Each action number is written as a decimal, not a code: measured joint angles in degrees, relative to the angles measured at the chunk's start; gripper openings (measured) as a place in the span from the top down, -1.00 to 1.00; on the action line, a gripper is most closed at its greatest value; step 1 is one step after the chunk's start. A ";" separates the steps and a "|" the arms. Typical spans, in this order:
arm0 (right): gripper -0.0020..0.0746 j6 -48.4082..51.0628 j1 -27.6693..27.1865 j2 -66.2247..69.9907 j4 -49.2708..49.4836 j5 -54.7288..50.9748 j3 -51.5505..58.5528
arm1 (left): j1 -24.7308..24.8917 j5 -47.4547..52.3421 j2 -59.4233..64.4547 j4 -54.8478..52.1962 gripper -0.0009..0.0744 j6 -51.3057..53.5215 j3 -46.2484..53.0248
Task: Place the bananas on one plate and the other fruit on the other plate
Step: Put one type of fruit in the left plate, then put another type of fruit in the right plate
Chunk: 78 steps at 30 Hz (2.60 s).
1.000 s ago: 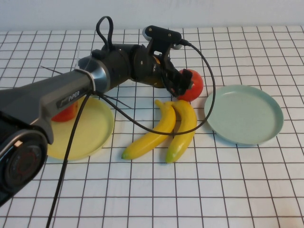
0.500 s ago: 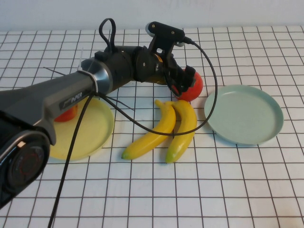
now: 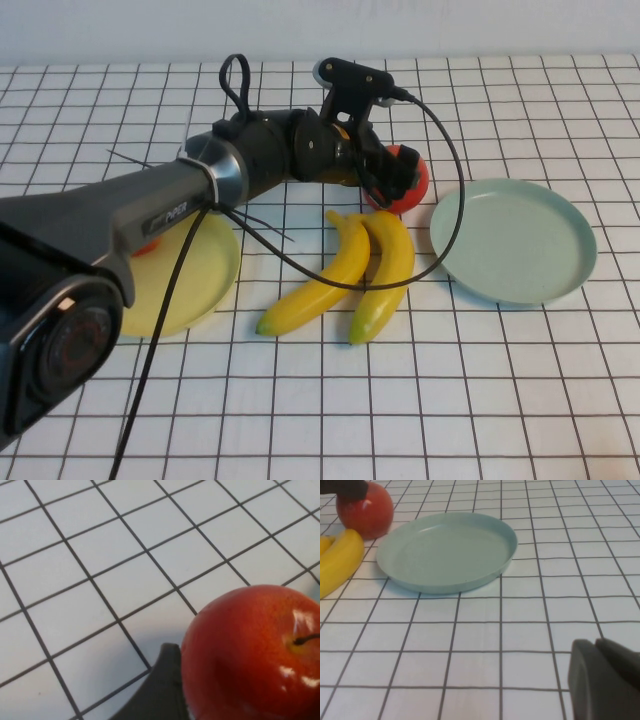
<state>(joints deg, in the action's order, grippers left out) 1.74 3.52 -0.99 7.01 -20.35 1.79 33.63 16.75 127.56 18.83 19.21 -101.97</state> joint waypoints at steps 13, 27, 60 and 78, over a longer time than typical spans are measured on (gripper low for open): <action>0.99 0.00 0.00 0.00 0.00 0.00 0.00 | 0.22 -0.97 0.59 3.86 -0.16 2.95 -0.20; 0.99 0.00 0.00 0.00 0.00 0.00 0.00 | 0.22 -1.63 -0.14 4.32 -0.12 3.96 -0.09; 0.99 0.00 0.00 0.00 0.00 0.00 0.00 | -10.38 29.26 -18.62 -28.81 -0.06 -22.34 12.53; 0.99 0.00 0.00 0.00 0.00 0.00 0.00 | -11.29 31.38 -25.87 -31.55 -0.80 -24.47 15.88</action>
<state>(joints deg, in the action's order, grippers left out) 1.74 3.52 -0.99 7.01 -20.35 1.79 22.34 48.13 101.69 -12.72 -5.26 -86.09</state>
